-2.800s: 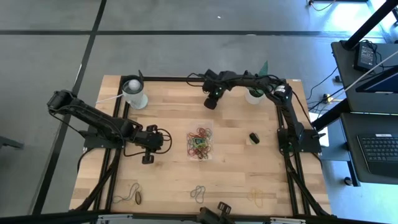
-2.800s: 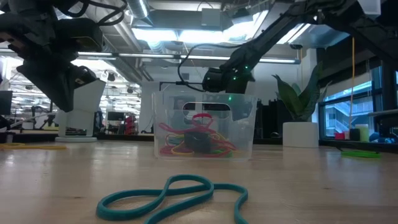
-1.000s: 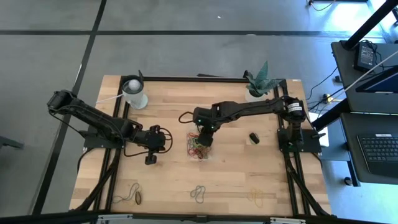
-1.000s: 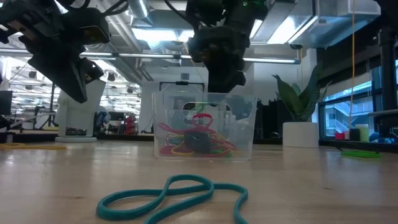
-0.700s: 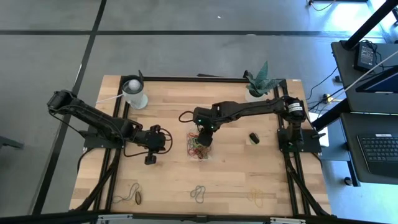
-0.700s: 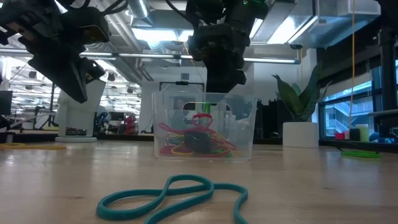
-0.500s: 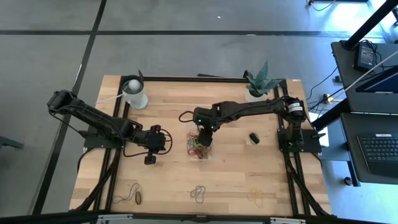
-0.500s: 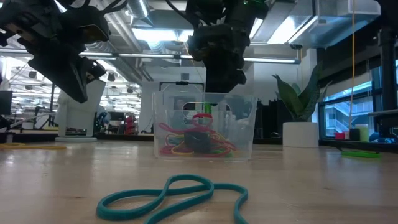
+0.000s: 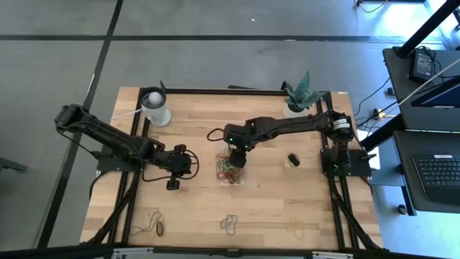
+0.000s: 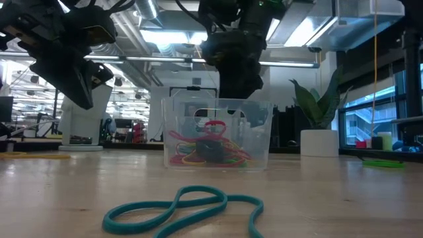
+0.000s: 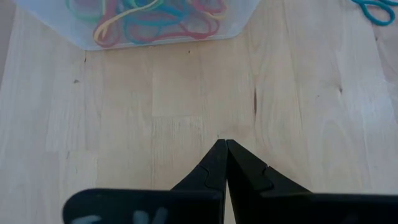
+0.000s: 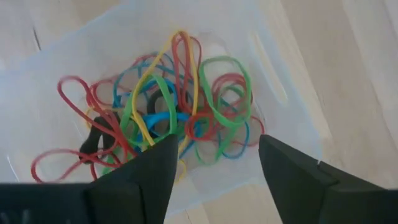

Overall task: Pick and place rubber bands into bin
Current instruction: Put the yellow rubber band into the transparent bin

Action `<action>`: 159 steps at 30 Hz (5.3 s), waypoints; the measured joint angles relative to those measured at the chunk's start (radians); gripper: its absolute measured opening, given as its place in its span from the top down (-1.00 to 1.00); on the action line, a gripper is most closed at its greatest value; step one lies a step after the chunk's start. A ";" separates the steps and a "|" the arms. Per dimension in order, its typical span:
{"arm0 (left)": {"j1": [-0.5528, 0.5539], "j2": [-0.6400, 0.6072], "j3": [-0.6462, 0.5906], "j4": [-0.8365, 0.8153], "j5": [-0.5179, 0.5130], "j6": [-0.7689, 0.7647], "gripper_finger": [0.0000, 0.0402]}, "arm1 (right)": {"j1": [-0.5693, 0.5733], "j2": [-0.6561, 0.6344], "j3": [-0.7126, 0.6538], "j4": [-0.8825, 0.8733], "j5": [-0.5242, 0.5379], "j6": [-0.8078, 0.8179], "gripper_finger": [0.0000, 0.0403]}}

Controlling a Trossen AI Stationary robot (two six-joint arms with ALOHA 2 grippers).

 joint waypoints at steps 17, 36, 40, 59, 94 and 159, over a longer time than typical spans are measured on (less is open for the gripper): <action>-0.027 0.003 0.026 0.111 0.007 -0.001 0.98 | 0.174 -0.507 -0.557 0.259 0.169 0.286 0.12; -0.225 0.403 0.574 -0.573 0.001 -0.611 0.98 | 0.643 -0.947 -1.012 0.472 0.164 0.694 0.84; -0.302 0.465 0.609 -0.595 0.052 -0.882 0.98 | 0.660 -0.947 -1.030 0.464 0.165 0.694 0.98; -0.622 0.623 0.613 -0.584 0.070 -1.814 0.64 | 0.663 -0.945 -1.030 0.463 0.165 0.624 0.98; -0.628 0.783 0.694 -0.608 0.025 -1.904 0.99 | 0.663 -0.945 -1.030 0.471 0.176 0.628 0.97; -0.607 0.700 0.537 -0.526 0.042 -1.331 0.46 | 0.663 -0.945 -1.030 0.501 0.261 0.867 0.92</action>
